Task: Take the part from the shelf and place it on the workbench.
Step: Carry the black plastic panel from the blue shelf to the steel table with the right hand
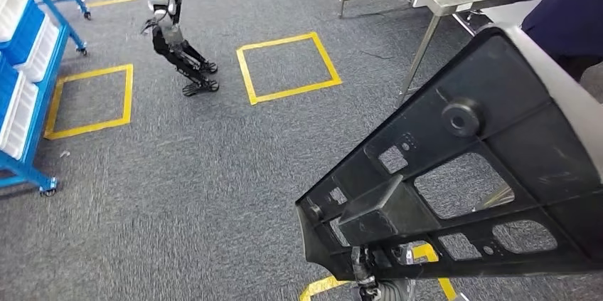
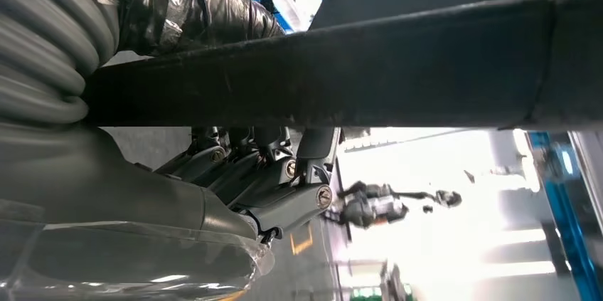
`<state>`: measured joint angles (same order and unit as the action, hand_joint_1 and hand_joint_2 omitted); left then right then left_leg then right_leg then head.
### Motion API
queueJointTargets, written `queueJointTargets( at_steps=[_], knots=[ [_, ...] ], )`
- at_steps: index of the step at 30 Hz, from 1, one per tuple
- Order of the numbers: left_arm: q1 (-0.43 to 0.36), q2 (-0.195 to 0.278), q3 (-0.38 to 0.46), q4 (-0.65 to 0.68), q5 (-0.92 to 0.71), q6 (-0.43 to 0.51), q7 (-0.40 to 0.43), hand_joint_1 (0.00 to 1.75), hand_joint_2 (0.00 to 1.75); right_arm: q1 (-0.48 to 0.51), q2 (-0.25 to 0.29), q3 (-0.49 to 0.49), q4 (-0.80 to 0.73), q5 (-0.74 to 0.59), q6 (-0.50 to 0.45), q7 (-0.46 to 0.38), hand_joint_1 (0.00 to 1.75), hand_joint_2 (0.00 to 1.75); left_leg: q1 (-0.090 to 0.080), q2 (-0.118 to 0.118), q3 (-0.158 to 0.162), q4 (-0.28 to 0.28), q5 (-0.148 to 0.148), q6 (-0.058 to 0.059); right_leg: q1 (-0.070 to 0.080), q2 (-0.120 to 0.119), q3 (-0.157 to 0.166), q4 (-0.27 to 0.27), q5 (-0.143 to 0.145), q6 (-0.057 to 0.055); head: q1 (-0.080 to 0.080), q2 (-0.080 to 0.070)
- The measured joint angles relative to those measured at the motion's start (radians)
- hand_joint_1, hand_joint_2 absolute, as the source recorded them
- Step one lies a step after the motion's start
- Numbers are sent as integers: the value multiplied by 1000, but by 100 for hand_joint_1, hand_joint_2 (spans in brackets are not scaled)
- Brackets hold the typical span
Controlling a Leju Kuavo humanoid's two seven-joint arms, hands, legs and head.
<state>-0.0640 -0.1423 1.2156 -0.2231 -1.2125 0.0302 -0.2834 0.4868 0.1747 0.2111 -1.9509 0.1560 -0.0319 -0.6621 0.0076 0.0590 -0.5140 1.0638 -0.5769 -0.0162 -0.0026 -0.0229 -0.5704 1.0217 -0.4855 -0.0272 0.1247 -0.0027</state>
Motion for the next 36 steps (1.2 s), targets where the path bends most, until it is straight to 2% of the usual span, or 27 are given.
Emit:
queueJointTargets(
  at_steps=[1,2,3,4,5,6,8,10,11,12,13,15,17,18,19,20,21,23,25,26,28,30,32,33,34,35,36],
  knots=[
    [1,0,0,0,0,-1,0,0,0,0,0,0,1,2,-1,1,175,175,2,-28,-26,60,-33,-2,0,11,-1,-1,1,-4,0,0],
    [2,0,0,0,0,-1,0,0,0,-1,0,0,2,4,-2,4,175,175,3,-42,-60,131,-65,-3,1,24,-2,0,2,-7,0,0],
    [4,0,0,0,0,-2,0,0,0,-1,0,0,3,6,-3,7,175,175,3,-48,-90,190,-85,-4,2,38,-3,1,2,-8,0,0],
    [5,0,0,0,-1,-2,0,0,0,0,0,0,5,7,-4,9,175,175,3,-50,-107,220,-85,-4,2,53,-4,3,2,-8,0,0],
    [6,0,0,0,-1,-2,0,0,0,0,0,0,6,8,-6,11,175,175,3,-51,-108,212,-65,-3,2,67,-3,5,2,-8,0,0],
    [6,0,0,0,-1,-2,0,0,0,0,0,0,8,8,-8,12,175,175,4,-56,-91,165,-28,-1,2,81,-3,7,1,-7,0,0],
    [6,0,1,0,-2,-2,0,0,0,0,0,0,9,8,-12,11,175,175,5,-94,-37,30,40,4,1,106,-3,13,-1,-3,0,0],
    [5,0,1,0,-2,-2,0,0,0,-1,0,0,10,10,-15,12,175,175,4,-128,-8,-43,58,11,0,128,-10,19,0,7,0,0],
    [4,0,1,0,-2,-2,0,0,0,-1,0,0,10,10,-16,12,175,175,2,-129,-5,-47,55,14,-2,139,-14,19,2,14,0,0],
    [3,0,1,0,-3,-2,0,0,0,-1,0,0,10,11,-18,13,175,175,2,-119,-3,-51,57,20,-2,150,-17,17,6,21,0,0],
    [2,0,1,0,-4,-2,0,0,0,0,0,0,10,11,-19,14,175,175,3,-106,-1,-56,61,27,-2,150,-20,19,5,26,0,0],
    [1,-1,1,0,-6,-2,0,0,0,0,0,0,10,11,-21,15,175,175,8,-81,1,-68,70,40,2,107,-42,62,-25,33,2,0],
    [3,-2,2,0,-8,-2,0,0,0,-1,-1,-1,12,12,-22,16,175,175,6,-55,0,-72,72,48,0,49,-96,177,-90,38,3,0],
    [5,-1,2,0,-8,-2,0,0,0,-1,-1,-1,13,12,-22,16,175,175,5,-40,0,-72,71,49,-3,37,-126,240,-117,42,3,0],
    [6,-1,2,0,-8,-2,0,0,0,-1,-1,-1,15,12,-23,16,175,175,4,-26,0,-71,70,49,-7,32,-144,280,-126,45,3,0],
    [6,-1,3,0,-8,-2,0,0,0,-1,-1,-1,16,12,-23,16,175,175,4,-12,1,-71,68,47,-10,28,-145,283,-116,48,3,0],
    [5,-1,3,1,-8,-2,0,0,0,-1,-1,-1,17,12,-23,16,175,175,4,-1,4,-71,66,46,-12,22,-127,251,-91,50,3,0],
    [4,-1,4,1,-8,-3,0,0,0,-2,-2,-1,18,12,-24,16,175,175,3,20,11,-69,58,38,-10,-18,-50,110,-31,47,3,0],
    [4,-2,4,1,-8,-3,0,0,0,-2,-1,-1,18,12,-24,16,175,175,-2,37,19,-67,51,28,-3,-50,-2,19,-7,38,3,0],
    [2,-2,5,1,-8,-3,0,0,0,-2,-1,-1,18,12,-24,16,175,175,-4,46,21,-67,48,23,2,-52,-1,11,-11,34,2,0],
    [-1,-1,5,1,-8,-3,0,0,0,-1,-1,-1,18,12,-24,16,175,175,-2,57,27,-66,42,12,2,-27,-4,7,-7,24,2,0],
    [-2,-1,5,0,-8,-3,-1,0,0,-1,-1,-1,18,12,-24,16,175,175,2,19,13,-26,11,2,-4,-6,-3,1,-2,12,2,0],
    [0,-2,6,1,-8,-3,-1,0,0,-1,0,-1,18,12,-25,15,175,175,5,-35,-43,97,-55,-3,-6,16,-3,-1,0,3,2,0],
    [1,-2,6,1,-8,-3,-1,0,0,-2,0,-1,18,12,-25,16,175,175,5,-46,-77,168,-84,-3,-5,29,-4,0,0,1,2,0],
    [3,-2,6,1,-8,-3,-1,0,0,-2,0,-1,19,12,-25,16,175,175,5,-49,-104,219,-96,-3,-4,43,-4,2,0,0,2,0],
    [5,-1,7,1,-8,-3,0,0,0,-2,0,-1,19,12,-25,16,175,175,5,-51,-116,234,-86,-3,-3,59,-3,3,0,0,2,0],
    [5,-1,8,1,-8,-3,0,0,0,-2,0,-1,20,13,-25,16,175,175,5,-53,-108,207,-57,-1,-4,74,-2,5,-1,0,2,0]
  ],
)
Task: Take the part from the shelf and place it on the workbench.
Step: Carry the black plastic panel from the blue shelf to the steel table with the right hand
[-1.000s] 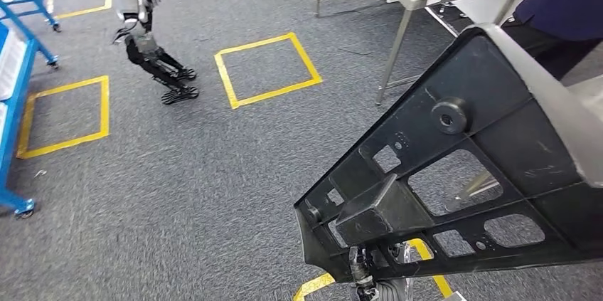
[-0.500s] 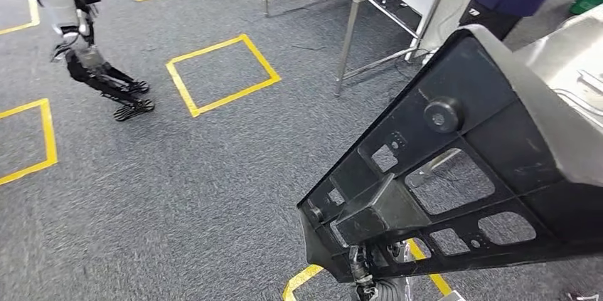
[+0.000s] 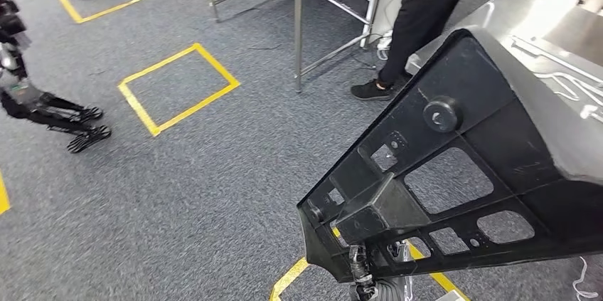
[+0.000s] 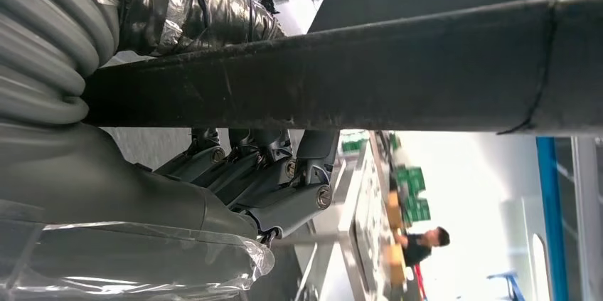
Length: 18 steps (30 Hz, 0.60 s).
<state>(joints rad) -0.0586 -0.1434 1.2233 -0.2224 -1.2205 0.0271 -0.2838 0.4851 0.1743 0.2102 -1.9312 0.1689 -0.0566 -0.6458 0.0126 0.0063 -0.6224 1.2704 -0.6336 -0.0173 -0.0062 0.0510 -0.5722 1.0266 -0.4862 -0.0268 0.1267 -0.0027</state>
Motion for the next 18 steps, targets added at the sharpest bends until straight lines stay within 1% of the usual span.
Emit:
queueJointTargets(
  at_steps=[1,2,3,4,5,6,7,8,9,10,11,12,13,14,15,16,17,18],
  knots=[
    [0,0,0,0,0,0,0,0,0,0,0,0,0,1,0,0,175,175,1,-7,23,-61,43,2,-1,15,1,2,-1,1,0,0],
    [0,0,1,0,0,0,0,0,0,0,0,0,0,2,0,1,175,175,3,-31,52,-132,77,4,-1,29,1,5,-2,4,0,0],
    [0,0,1,0,-1,0,0,0,0,-1,0,0,0,4,-1,1,175,175,5,-57,74,-191,100,6,-1,42,-1,9,-3,8,0,0],
    [0,0,1,0,-1,-1,-1,0,0,-2,0,0,0,6,-1,2,175,175,6,-79,88,-230,111,8,-1,53,-5,12,-3,13,0,0],
    [-1,0,2,0,-2,-2,-1,0,0,-2,0,0,1,9,-3,3,175,175,6,-93,93,-244,109,12,-2,65,-10,13,-1,20,0,0],
    [-2,0,2,0,-2,-2,-2,0,0,-3,0,0,1,12,-5,6,175,175,4,-87,93,-248,111,16,-3,77,-14,13,2,27,0,0],
    [-3,0,2,0,-3,-3,-2,0,0,-2,0,0,1,14,-7,8,175,175,5,-74,95,-251,114,23,-4,83,-17,12,4,33,0,0],
    [-4,-1,2,0,-5,-4,-2,0,0,-1,0,0,1,15,-9,10,175,175,5,-61,97,-255,118,30,-3,72,-21,17,0,38,0,0],
    [-4,-1,2,1,-6,-5,-2,0,0,-1,0,0,1,16,-10,12,175,175,7,-47,98,-260,122,38,-2,46,-32,38,-15,42,0,0],
    [-3,-2,2,1,-8,-6,-3,0,0,-3,-1,0,1,17,-12,13,175,175,8,-33,99,-265,125,44,0,14,-52,80,-41,45,1,0],
    [-2,-1,2,1,-10,-6,-3,0,0,-4,-1,0,2,18,-14,14,175,175,6,-19,99,-266,125,47,1,-19,-80,140,-74,49,1,0],
    [0,-1,2,1,-11,-6,-4,0,0,-5,-1,0,3,20,-16,15,175,175,5,-4,98,-265,124,48,-1,-35,-112,207,-104,52,1,0],
    [1,-1,3,1,-12,-7,-4,0,0,-6,-1,0,5,22,-19,16,175,175,4,11,98,-265,123,48,-2,-42,-137,261,-123,54,1,0],
    [1,0,3,1,-12,-8,-5,0,0,-6,-1,0,7,24,-21,17,175,175,3,25,99,-265,122,48,-4,-45,-148,284,-123,55,1,0],
    [0,0,3,1,-12,-8,-5,0,0,-5,-1,0,9,26,-24,18,175,175,3,38,101,-265,120,48,-5,-48,-140,271,-105,55,1,0],
    [-1,-1,3,1,-12,-9,-6,0,0,-5,-1,0,10,28,-25,18,175,175,3,50,105,-265,117,46,-5,-54,-112,221,-73,54,1,0],
    [-2,-1,3,1,-12,-9,-7,0,0,-5,-1,0,11,29,-27,19,175,175,3,61,109,-265,114,44,-3,-72,-73,148,-40,49,1,0],
    [-2,-2,3,1,-12,-9,-8,0,0,-6,-1,0,12,31,-28,20,175,175,1,71,113,-264,110,41,3,-95,-36,81,-18,44,1,0]
  ],
)
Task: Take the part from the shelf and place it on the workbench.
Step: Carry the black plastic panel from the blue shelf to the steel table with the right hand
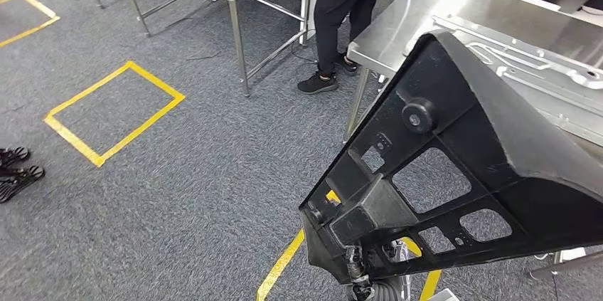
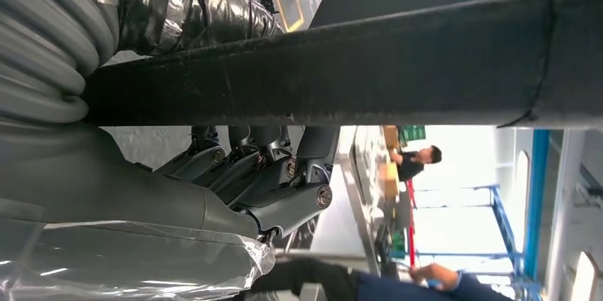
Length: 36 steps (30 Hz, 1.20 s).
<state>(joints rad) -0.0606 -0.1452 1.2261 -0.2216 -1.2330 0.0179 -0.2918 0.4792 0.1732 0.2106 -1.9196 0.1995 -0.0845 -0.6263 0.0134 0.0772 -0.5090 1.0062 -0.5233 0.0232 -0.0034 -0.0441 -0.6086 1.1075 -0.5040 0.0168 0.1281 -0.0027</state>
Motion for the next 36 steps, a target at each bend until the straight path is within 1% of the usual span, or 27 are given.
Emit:
queueJointTargets(
  at_steps=[2,4,5,7,9,10,11,12,13,14,15,17,18,19,20,22,24,25,26,27,28,29,30,32,33,35,36],
  knots=[
    [-1,-1,0,0,0,0,-1,0,0,-1,0,0,0,1,-2,5,175,175,-3,19,6,0,-7,-10,11,-27,37,-74,14,-11,0,0],
    [-4,-1,0,0,-2,0,-1,0,0,0,0,0,2,2,-5,12,175,175,-5,40,12,-2,-11,-20,12,-10,36,-80,15,-18,0,0],
    [-6,-1,0,0,-2,0,-1,0,0,1,0,0,3,3,-6,14,175,175,-4,38,15,1,-16,-25,9,1,37,-85,18,-22,-1,0],
    [-7,-1,0,0,-3,-1,-1,0,0,0,1,1,5,3,-8,15,175,175,-2,-4,-5,54,-54,-34,1,22,40,-94,24,-33,-2,0],
    [-5,-1,0,0,-5,-2,-2,0,0,-2,1,1,8,3,-10,15,175,175,1,-55,-64,181,-118,-40,-2,42,40,-95,26,-39,-2,0],
    [-4,-1,0,0,-6,-3,-2,0,0,-2,1,1,10,4,-11,15,175,175,1,-64,-96,243,-139,-42,-2,55,39,-93,26,-40,-2,0],
    [-2,-1,0,0,-8,-4,-3,0,0,-2,1,2,13,5,-12,16,175,175,1,-67,-117,280,-143,-44,-2,70,39,-91,25,-40,-2,0],
    [0,-1,0,0,-8,-4,-3,0,0,-2,1,2,14,6,-14,17,175,175,2,-69,-121,278,-124,-43,-2,85,38,-88,24,-39,-2,0],
    [1,-1,1,0,-9,-4,-3,0,0,-2,1,2,16,7,-15,17,175,175,2,-73,-107,236,-89,-43,-3,100,39,-85,23,-38,-3,0],
    [2,-1,1,0,-9,-4,-3,0,0,-2,1,2,17,7,-15,17,175,175,4,-87,-81,168,-47,-41,-4,114,38,-80,21,-35,-2,0],
    [2,0,1,0,-9,-4,-3,0,0,-2,1,2,18,8,-16,18,175,175,5,-112,-55,104,-19,-39,-3,126,36,-75,19,-31,-2,0],
    [1,-1,1,0,-9,-4,-4,0,0,-2,1,2,19,13,-17,19,175,175,7,-150,-29,32,3,-31,-3,147,28,-68,18,-21,-2,0],
    [0,-1,1,0,-10,-4,-4,0,0,-2,1,2,19,15,-17,20,175,175,5,-154,-27,27,0,-25,-3,157,23,-67,20,-15,-2,0],
    [0,-1,1,0,-10,-5,-4,0,0,-1,1,2,19,17,-18,22,175,175,5,-143,-26,24,3,-17,-4,169,20,-69,23,-8,-2,0],
    [-1,-2,1,0,-10,-5,-4,0,0,0,1,1,20,19,-19,25,175,175,6,-130,-24,20,7,-10,-4,165,18,-67,23,-2,-2,0],
    [-1,-3,1,0,-12,-5,-4,0,0,0,0,1,20,20,-22,29,175,175,8,-104,-22,10,14,5,-2,119,-2,-25,-6,8,0,0],
    [2,-4,2,0,-13,-6,-4,0,0,-1,0,1,20,21,-24,29,175,175,6,-77,-22,7,15,13,-2,64,-56,91,-73,15,1,0],
    [3,-4,2,0,-14,-6,-4,0,0,-1,0,1,21,21,-24,30,175,175,4,-62,-22,7,14,13,-4,55,-86,156,-101,18,1,0],
    [3,-4,2,0,-14,-6,-4,0,0,-1,0,1,22,21,-24,30,175,175,4,-48,-22,8,13,14,-5,51,-106,198,-112,20,1,0],
    [3,-4,2,0,-14,-6,-3,0,0,-1,0,1,23,21,-25,30,175,175,3,-34,-21,8,11,13,-6,48,-108,207,-105,21,1,0],
    [2,-4,2,0,-14,-6,-4,0,0,-1,0,1,24,21,-25,30,175,175,3,-22,-18,8,9,12,-7,44,-89,173,-80,20,1,0],
    [1,-4,2,0,-14,-6,-4,0,0,-1,0,1,24,21,-25,30,175,175,3,-11,-14,8,6,10,-6,33,-52,108,-45,16,1,0],
    [1,-4,2,0,-14,-6,-4,0,0,-1,0,1,24,21,-26,30,175,175,2,-1,-9,7,3,7,-2,10,-11,33,-18,10,1,0],
    [0,-5,2,0,-15,-6,-4,0,0,-2,0,1,25,21,-26,30,175,175,-1,16,0,7,-4,-2,8,-22,41,-66,10,-3,1,0],
    [-1,-5,2,0,-16,-6,-4,0,0,-2,0,1,25,21,-27,31,175,175,-2,24,3,6,-6,-6,12,-25,46,-80,9,-8,1,0],
    [-5,-5,2,0,-17,-7,-4,0,0,0,0,1,25,21,-29,32,175,175,-3,36,11,3,-11,-17,10,-3,46,-86,13,-16,0,0],
    [-5,-5,2,0,-17,-7,-4,0,0,1,0,1,25,22,-30,33,175,175,-2,24,12,8,-18,-22,6,7,48,-92,16,-21,0,0]
  ],
)
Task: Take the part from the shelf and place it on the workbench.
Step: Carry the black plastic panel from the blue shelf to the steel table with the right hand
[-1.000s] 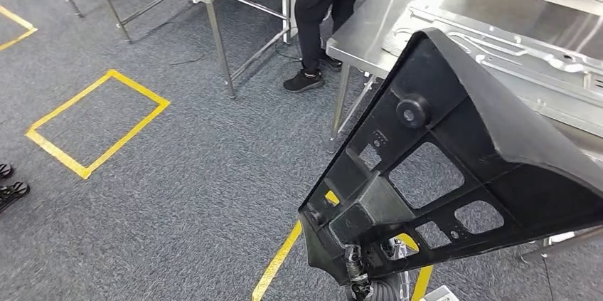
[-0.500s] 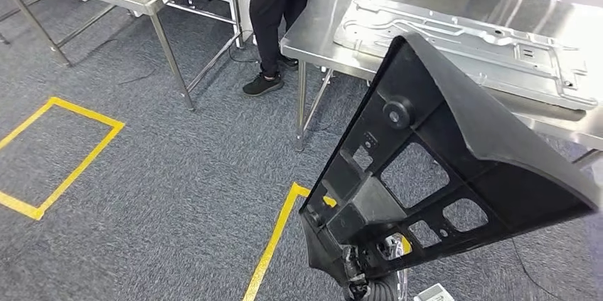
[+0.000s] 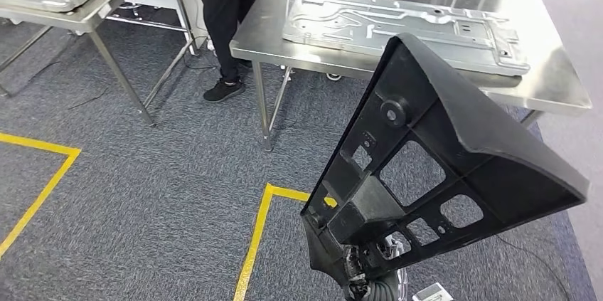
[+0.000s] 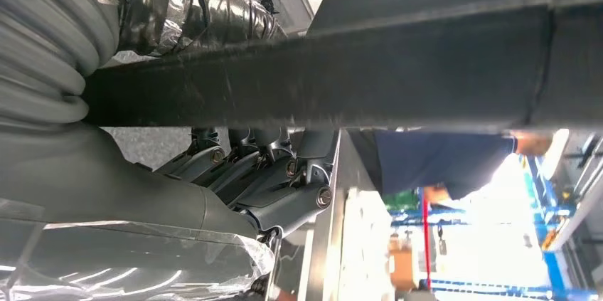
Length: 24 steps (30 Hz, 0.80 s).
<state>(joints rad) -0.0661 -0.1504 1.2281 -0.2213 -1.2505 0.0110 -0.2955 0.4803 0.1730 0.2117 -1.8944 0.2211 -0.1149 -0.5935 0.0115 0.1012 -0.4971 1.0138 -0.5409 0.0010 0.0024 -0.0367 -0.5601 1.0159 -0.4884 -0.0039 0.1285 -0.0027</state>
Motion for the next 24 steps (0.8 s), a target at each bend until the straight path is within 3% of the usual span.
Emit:
queueJointTargets(
  at_steps=[1,3,5,6,8,10,12,14,15,17,18,20,21,22,24],
  knots=[
    [0,0,0,0,0,0,0,0,0,0,0,0,0,0,-1,0,175,175,1,-22,-9,22,-17,-5,-4,11,3,-6,3,-5,0,0],
    [1,0,0,0,0,0,0,0,0,0,0,0,1,1,-1,1,175,175,2,-72,-58,125,-74,-10,-8,31,5,-11,7,-11,-1,0],
    [5,0,0,0,0,-1,0,0,0,-1,0,0,3,2,-1,1,175,175,2,-88,-121,244,-115,-12,-8,57,4,-10,7,-15,-1,0],
    [7,1,0,0,0,-1,0,0,0,-1,0,0,3,2,-1,1,175,175,3,-90,-136,266,-108,-12,-8,71,5,-8,6,-15,-1,0],
    [9,1,0,0,0,-1,0,0,0,0,0,0,4,2,-1,2,175,175,4,-101,-119,201,-41,-10,-10,102,7,-2,2,-12,-1,0],
    [9,2,1,0,-1,-1,-1,0,0,-1,1,0,4,4,-2,3,175,175,8,-148,-74,80,21,-7,-11,129,3,11,-5,-4,-1,0],
    [8,2,1,0,-1,-1,-2,0,0,-1,0,0,5,8,-2,5,175,175,10,-183,-53,27,32,-1,-11,151,-5,19,-9,8,-1,0],
    [5,2,1,0,-2,-2,-3,0,0,0,0,0,5,11,-3,9,175,175,8,-167,-51,23,33,9,-13,173,-12,19,-6,19,-1,0],
    [4,0,1,0,-2,-2,-3,0,0,1,0,0,5,12,-4,11,175,175,9,-154,-49,19,35,15,-13,167,-15,23,-8,23,-1,0],
    [5,-1,1,0,-3,-3,-5,0,0,1,0,0,5,14,-5,14,175,175,13,-126,-47,10,40,28,-10,114,-44,82,-45,33,1,0],
    [6,-1,1,0,-3,-4,-6,0,0,0,0,0,6,16,-5,14,175,175,11,-113,-46,9,40,32,-10,78,-71,138,-75,37,2,0],
    [10,-1,1,0,-3,-8,-8,0,0,-2,0,1,10,26,-10,18,175,175,9,-90,-46,8,37,36,-13,46,-132,259,-126,44,2,0],
    [10,0,1,0,-3,-9,-9,0,0,-2,-1,1,14,34,-17,21,175,175,8,-81,-45,8,36,36,-15,42,-145,285,-127,45,2,0],
    [9,0,1,0,-3,-11,-10,0,0,-2,-2,2,17,44,-26,25,175,175,7,-74,-44,9,34,35,-15,40,-139,276,-111,44,2,0],
    [6,0,1,0,-3,-14,-12,0,0,-3,-5,6,24,62,-40,32,175,175,6,-66,-37,8,31,32,-13,35,-73,153,-43,34,3,0]
  ],
)
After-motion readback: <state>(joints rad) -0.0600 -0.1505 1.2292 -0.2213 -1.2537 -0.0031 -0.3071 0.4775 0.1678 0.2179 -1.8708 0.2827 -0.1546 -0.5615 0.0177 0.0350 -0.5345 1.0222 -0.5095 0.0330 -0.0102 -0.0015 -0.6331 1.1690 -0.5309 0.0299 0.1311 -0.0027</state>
